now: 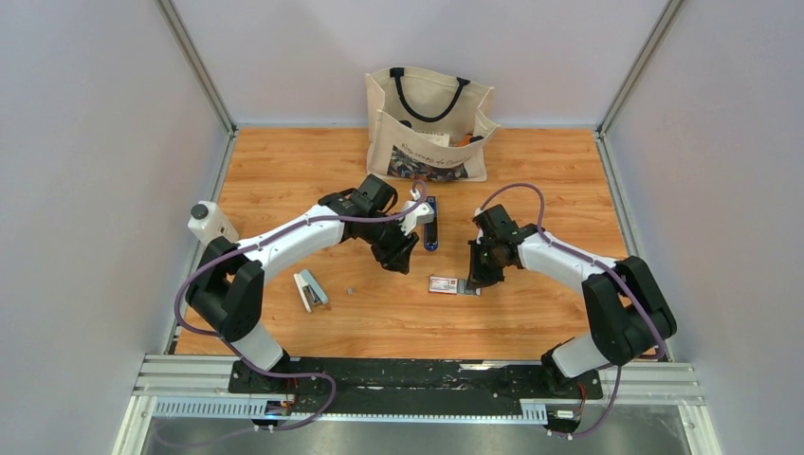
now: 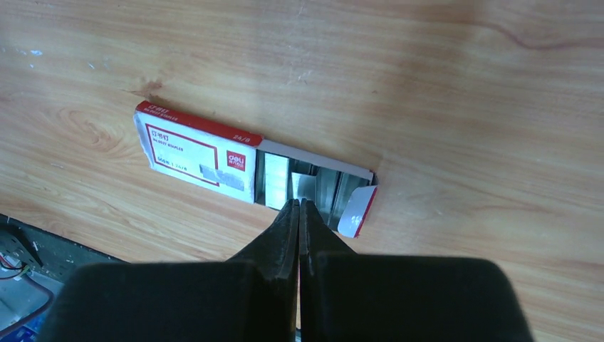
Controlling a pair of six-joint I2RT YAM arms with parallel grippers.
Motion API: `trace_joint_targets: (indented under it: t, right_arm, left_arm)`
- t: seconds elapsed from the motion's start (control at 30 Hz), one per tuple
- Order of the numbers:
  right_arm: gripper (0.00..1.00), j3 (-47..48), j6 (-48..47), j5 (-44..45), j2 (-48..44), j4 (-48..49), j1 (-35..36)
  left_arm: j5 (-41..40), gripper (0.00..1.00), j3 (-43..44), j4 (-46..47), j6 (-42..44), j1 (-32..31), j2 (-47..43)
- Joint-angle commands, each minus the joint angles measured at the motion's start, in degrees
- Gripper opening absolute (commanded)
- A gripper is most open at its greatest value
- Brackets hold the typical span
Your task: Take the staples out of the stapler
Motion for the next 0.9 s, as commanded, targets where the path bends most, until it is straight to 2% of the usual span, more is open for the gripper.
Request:
trace_joint_targets:
  t: [0.0,0.43,0.5,0.6,0.87]
  right_arm:
    - [0.0,0.63,-1.69,-2.76,1.4,3.81,-0.59]
    - [0.0,1.33,-1.6,-3.28,1.5,3.38,-1.12]
    - [0.01,1.94,-1.52,-3.72,-0.34,2.59,-1.64]
    - [0.09,2.74,-1.17,-5.3,-5.79,1.88,-3.39]
    - [0.12,-0.42,1.56,-4.7,-13.18,-0.23,-10.25]
  left_arm:
    - [0.84,0.47,2.76,0.02,2.36,-0.28,0.11]
    - [0.05,0.47,2.15,-0.25,3.06,-0.28,-0.68]
    - [-0.13,0.47,2.41,-0.25,3.15,-0.37,-0.6]
    - [-0.57,0.47,2.85,-0.6,3.59,-0.37,-0.07]
    - [-1.53,0.47,4.08,-1.74,4.65,-1.51,3.09]
